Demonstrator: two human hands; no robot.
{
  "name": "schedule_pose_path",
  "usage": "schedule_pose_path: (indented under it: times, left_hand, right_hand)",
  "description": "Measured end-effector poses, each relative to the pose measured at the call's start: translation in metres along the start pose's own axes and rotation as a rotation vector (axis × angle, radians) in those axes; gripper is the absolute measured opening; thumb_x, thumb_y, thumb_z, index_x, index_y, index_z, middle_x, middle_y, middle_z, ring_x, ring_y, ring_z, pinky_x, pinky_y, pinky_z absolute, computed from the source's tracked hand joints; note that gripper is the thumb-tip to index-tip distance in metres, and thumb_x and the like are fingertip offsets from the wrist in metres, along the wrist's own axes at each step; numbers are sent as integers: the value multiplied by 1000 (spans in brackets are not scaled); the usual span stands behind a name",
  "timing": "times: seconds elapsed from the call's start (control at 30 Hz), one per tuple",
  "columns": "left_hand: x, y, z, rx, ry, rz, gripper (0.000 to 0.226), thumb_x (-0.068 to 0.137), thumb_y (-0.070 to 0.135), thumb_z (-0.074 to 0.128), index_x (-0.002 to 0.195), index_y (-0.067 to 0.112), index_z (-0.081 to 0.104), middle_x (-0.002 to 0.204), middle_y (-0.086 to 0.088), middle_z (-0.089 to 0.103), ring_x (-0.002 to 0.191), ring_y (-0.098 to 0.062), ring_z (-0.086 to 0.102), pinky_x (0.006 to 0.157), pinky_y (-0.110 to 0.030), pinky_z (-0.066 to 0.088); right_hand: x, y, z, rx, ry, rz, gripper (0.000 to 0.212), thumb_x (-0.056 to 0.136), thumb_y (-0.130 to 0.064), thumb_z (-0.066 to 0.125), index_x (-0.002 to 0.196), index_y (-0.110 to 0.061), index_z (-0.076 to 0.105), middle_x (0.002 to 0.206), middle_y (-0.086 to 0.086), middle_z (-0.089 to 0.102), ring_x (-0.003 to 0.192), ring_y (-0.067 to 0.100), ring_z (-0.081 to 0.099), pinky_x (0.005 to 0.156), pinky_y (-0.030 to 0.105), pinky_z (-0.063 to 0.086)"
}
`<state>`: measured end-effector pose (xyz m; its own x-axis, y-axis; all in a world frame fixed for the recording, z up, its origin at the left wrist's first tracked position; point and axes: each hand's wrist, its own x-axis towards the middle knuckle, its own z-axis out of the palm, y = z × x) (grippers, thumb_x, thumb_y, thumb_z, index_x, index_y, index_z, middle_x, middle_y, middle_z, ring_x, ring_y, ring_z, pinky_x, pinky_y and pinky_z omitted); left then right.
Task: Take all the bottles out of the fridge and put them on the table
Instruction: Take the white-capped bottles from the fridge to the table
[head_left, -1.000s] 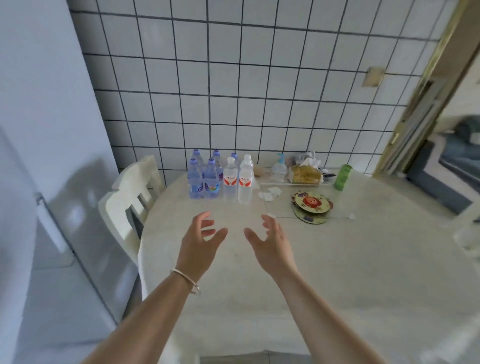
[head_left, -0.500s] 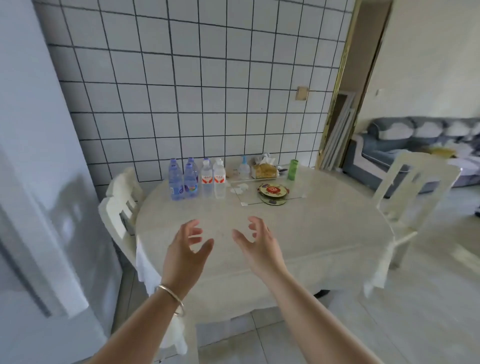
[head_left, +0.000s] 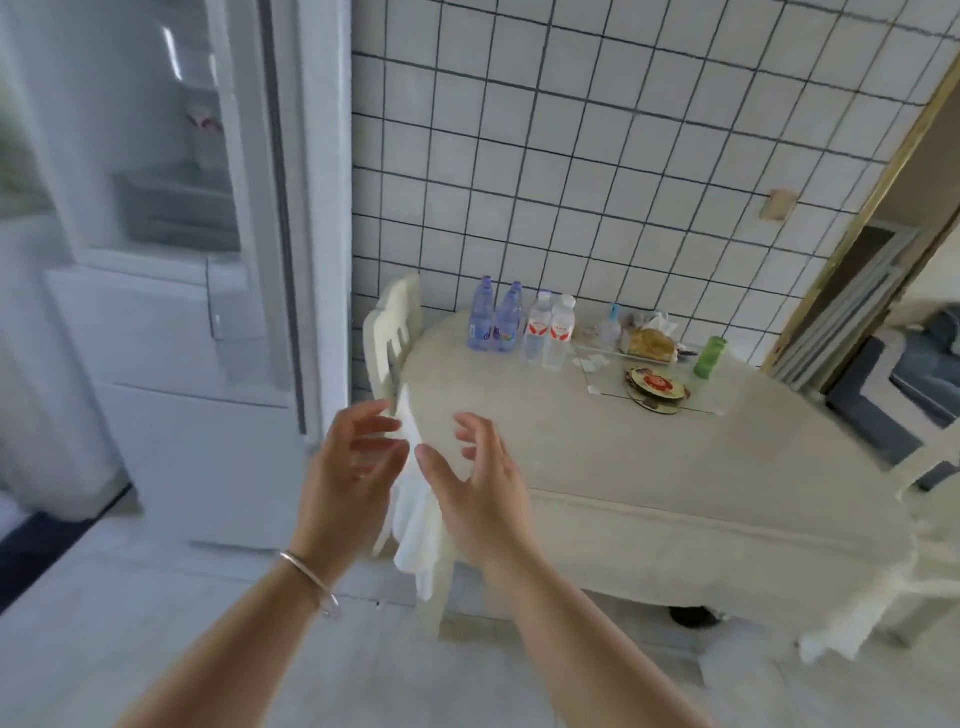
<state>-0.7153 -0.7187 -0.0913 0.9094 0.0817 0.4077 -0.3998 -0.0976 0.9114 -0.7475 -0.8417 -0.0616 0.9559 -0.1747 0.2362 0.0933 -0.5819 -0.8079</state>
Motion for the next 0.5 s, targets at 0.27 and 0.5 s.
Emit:
schedule_pose_path:
  times: [0.27,0.5]
  left_hand:
    - [25,-17,-147,98,213,-22,37,86,10,62,99,41,50,95,13,64,79,6,60,71,-6,44]
    - [100,-43,-274,110,226,-12,34,86,11,62,101,39,49,95,11,64,80,1,61,72,-13,46]
  right_hand:
    - [1,-75,109,56,-209,-59,52,85,-51,52,131,-33,37,133,-13,46,123,8,43,103,33,37]
    - [45,-157,239,137,-230,-46,50,86,-49,53,130,-32,38,130,-11,46,121,9,44,102,32,37]
